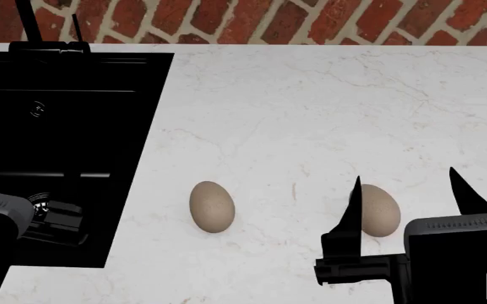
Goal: Place the eggs and milk next to the bowl.
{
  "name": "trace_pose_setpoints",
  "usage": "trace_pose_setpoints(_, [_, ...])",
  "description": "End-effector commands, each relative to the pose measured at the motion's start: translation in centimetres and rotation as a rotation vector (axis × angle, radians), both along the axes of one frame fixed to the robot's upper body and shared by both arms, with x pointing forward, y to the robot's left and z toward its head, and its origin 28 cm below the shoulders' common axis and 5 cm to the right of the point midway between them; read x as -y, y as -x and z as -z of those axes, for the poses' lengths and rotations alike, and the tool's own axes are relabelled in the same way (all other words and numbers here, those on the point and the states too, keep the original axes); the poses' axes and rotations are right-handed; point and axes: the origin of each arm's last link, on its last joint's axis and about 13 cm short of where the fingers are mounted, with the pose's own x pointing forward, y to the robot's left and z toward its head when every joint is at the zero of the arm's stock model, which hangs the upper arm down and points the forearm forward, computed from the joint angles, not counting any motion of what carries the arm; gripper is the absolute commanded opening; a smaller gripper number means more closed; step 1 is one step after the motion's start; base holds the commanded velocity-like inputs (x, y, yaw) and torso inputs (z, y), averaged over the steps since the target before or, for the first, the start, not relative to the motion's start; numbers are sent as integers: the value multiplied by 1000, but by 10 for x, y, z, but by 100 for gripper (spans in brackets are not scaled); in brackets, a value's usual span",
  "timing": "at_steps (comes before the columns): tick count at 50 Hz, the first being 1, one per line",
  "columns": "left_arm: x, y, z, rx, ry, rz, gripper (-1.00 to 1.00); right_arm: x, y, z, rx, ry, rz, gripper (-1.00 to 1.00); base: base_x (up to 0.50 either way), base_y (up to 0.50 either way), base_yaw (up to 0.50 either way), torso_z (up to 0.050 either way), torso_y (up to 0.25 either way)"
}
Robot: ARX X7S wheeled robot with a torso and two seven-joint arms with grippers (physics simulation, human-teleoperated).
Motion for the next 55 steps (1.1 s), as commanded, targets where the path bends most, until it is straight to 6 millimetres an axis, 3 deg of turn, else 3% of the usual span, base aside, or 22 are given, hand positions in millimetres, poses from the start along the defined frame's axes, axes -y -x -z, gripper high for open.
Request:
trace_pose_setpoints(1, [1, 2, 1, -8, 4, 18, 100, 8, 1, -7, -51, -14, -4, 100, 0, 0, 0, 0, 0])
trace_pose_setpoints(20, [2, 3, 4, -12, -3, 24, 100, 23, -13, 4, -327, -12, -92, 100, 0, 0, 0, 0, 0])
trace_pose_setpoints(30, [3, 2, 5, -7, -6, 29, 100, 28, -18, 8, -365, -6, -92, 100, 0, 0, 0, 0, 0])
trace_pose_setpoints(55, [2, 4, 5, -8, -21, 22, 100, 34, -57, 37, -447, -37, -82, 100, 0, 0, 0, 0, 0])
